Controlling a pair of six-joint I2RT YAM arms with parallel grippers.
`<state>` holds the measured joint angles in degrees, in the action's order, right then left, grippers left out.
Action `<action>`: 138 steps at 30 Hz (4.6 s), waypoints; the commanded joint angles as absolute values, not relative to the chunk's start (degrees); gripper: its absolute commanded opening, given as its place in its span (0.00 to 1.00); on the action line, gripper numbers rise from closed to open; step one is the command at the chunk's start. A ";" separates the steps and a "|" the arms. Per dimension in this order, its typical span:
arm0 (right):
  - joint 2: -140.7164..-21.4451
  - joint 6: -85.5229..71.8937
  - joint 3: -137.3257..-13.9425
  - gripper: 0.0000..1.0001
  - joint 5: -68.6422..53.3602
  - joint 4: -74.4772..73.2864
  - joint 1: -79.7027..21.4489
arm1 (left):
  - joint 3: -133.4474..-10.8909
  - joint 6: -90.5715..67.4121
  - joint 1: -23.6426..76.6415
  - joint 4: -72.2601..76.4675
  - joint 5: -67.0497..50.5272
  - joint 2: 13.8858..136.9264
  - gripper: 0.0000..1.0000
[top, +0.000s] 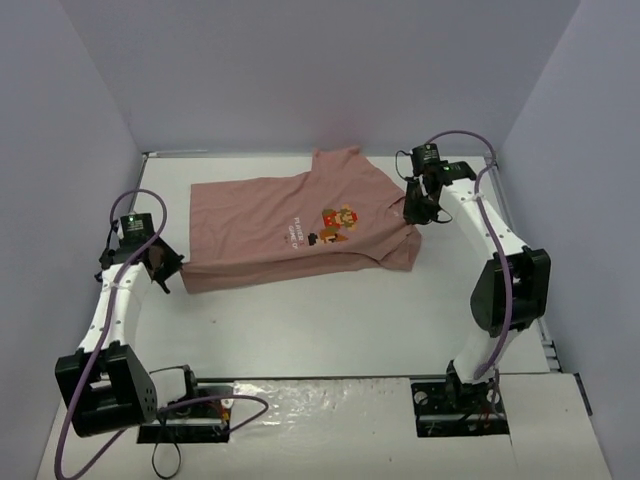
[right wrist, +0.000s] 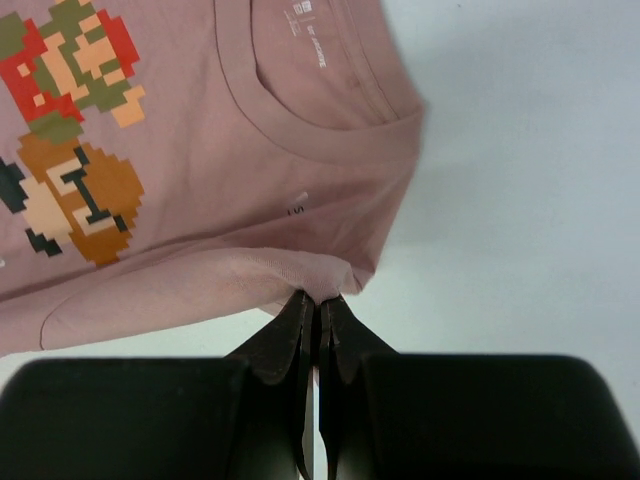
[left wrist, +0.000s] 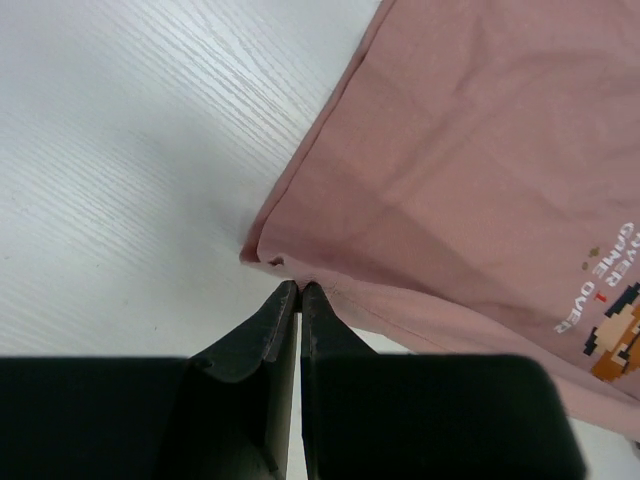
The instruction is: Fold and stack the t-shirts
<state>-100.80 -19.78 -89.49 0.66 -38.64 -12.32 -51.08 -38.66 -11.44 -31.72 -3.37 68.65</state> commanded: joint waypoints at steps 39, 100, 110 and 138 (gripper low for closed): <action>-88.12 -17.19 -81.63 0.00 -0.18 -42.45 -12.02 | -55.86 -31.97 -10.42 -33.94 1.49 66.76 0.00; -117.37 -13.96 -111.57 0.43 1.32 -41.75 -11.56 | -70.35 -30.76 -6.63 -27.95 4.30 88.41 0.38; -102.09 -12.41 -87.38 0.48 -4.59 -36.64 -9.78 | -54.43 -32.83 -4.48 -28.40 0.98 76.42 0.38; -98.11 -13.66 -63.45 0.40 -9.03 -17.02 -8.48 | -54.35 -34.47 -2.55 -22.81 -3.96 89.60 0.37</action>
<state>-97.56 -13.80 -64.69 -9.87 -19.78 -9.29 -52.14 -33.31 -2.94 -24.88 -3.53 89.31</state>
